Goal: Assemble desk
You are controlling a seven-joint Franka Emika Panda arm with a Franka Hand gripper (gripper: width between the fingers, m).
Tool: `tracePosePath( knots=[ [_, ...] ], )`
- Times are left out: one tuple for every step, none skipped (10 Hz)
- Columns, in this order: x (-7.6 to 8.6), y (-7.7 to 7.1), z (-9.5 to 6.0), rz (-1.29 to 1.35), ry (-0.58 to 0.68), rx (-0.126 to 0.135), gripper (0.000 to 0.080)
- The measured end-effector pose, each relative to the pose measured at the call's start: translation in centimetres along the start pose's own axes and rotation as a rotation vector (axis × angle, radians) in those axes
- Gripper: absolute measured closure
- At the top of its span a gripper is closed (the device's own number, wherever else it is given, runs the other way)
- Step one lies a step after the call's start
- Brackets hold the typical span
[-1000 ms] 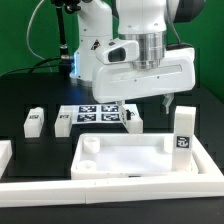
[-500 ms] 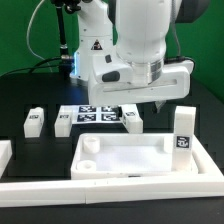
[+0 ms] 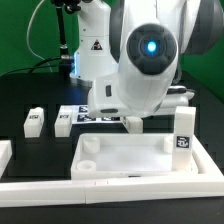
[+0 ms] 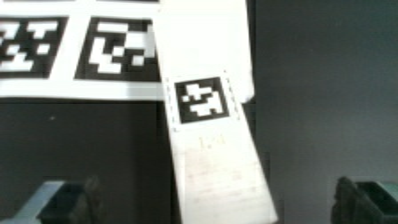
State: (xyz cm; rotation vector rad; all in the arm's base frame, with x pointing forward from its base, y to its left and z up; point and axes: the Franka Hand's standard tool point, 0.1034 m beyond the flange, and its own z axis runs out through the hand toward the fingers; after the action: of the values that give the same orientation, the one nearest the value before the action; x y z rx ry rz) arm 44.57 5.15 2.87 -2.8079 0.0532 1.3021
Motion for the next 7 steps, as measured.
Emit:
tracePosePath(
  knots=[
    [0.1,0.0,0.0,0.001,0.002,0.0,0.0151],
    [0.2,0.1,-0.1,0.001,0.007,0.0,0.0151],
    [0.2,0.0,0.2,0.009,0.003,0.003,0.0151],
    [0.1,0.0,1.0,0.026,-0.012,0.002,0.0151],
    [0.0,-0.4,1.9,0.05,-0.03,0.001,0.0151],
    [0.0,-0.5,2.7,0.074,-0.053,0.008,0.0151],
    [0.1,-0.4,3.2,0.087,-0.07,0.018,0.0151]
  ],
)
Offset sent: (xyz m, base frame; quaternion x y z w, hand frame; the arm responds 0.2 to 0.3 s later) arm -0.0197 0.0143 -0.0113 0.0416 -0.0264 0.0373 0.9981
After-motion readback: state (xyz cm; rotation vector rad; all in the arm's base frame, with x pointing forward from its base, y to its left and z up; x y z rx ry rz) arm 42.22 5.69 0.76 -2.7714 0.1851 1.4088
